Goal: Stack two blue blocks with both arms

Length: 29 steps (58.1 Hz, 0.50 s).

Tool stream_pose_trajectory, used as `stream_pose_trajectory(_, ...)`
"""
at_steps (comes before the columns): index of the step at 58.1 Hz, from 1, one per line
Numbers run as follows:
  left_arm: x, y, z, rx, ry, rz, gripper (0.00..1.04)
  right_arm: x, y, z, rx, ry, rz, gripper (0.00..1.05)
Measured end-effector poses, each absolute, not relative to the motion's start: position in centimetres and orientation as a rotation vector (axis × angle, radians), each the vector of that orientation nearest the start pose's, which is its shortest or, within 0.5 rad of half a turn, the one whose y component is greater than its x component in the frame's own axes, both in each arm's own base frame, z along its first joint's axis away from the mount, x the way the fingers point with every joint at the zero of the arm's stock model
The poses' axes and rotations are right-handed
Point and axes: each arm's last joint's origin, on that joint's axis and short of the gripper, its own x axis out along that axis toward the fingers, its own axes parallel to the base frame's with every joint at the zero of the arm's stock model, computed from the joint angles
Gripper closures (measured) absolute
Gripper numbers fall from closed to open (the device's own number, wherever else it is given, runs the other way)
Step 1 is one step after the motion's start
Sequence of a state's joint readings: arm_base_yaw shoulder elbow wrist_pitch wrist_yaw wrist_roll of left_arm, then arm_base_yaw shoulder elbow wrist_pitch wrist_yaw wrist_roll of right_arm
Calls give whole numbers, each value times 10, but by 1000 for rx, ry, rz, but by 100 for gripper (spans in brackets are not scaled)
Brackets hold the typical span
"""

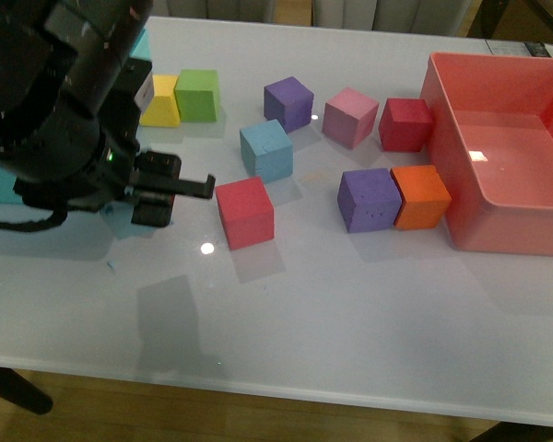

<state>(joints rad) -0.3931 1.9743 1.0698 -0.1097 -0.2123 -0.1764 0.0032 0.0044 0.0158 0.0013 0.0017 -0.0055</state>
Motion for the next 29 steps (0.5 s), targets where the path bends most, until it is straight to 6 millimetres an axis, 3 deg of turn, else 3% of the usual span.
stream_pose_trajectory(11,373,-168,134,205,908,-165,65,97,0,169,-6,-13,2,9)
stream_pose_trajectory(29,423,-203,116,245,939,-250,65,97,0,169,-6,-13,2,9)
